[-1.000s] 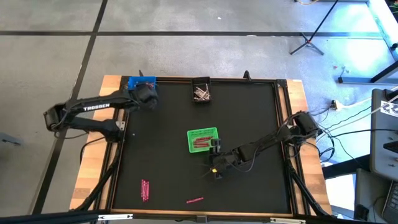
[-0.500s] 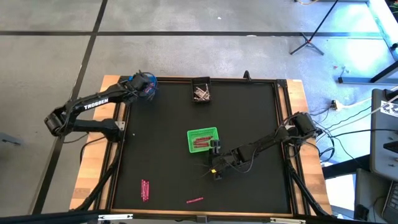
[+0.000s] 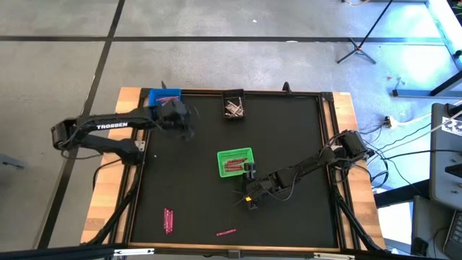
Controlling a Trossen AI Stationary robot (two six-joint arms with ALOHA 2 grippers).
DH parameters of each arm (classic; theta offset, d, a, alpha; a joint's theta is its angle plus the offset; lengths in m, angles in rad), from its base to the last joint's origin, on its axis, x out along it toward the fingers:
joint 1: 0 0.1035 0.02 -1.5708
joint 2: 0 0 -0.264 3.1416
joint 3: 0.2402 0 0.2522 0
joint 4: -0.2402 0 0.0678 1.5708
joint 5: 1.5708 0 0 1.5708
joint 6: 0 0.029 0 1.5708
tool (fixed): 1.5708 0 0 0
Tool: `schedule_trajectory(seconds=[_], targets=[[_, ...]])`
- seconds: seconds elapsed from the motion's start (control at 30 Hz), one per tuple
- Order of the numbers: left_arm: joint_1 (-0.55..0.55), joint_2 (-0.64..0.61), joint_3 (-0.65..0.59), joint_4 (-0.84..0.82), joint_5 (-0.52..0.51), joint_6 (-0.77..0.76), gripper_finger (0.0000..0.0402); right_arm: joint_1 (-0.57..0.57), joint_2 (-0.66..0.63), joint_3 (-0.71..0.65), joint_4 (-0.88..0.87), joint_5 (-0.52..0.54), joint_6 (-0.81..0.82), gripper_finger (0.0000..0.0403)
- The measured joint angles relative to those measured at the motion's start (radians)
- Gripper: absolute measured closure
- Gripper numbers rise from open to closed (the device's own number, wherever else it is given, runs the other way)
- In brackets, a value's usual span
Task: Sort crayons
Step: Put the red crayon into the green bin
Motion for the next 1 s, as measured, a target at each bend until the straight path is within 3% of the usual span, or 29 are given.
schedule_trajectory(seconds=[0.1,0.37,0.6,0.83,1.0], targets=[[-0.123,0.000,0.000,0.038,0.039,-0.020,0.0295,0.000,0.000,0.000,0.000,0.000,0.010,0.0235],[-0.434,0.000,0.000,0.177,-0.001,-0.142,0.0295,0.000,0.000,0.000,0.081,-0.006,0.059,0.0235],[-0.718,0.030,0.000,0.222,-0.181,-0.315,0.0295,0.001,0.000,0.000,0.161,-0.156,0.147,0.0235],[-0.953,0.147,0.000,0.281,-0.268,-0.475,0.0295,0.068,0.000,0.000,0.330,-0.166,0.184,0.0231],[-1.083,0.270,0.000,0.439,-0.321,-0.499,0.0295,0.124,0.030,0.006,0.407,-0.122,0.186,0.0189]])
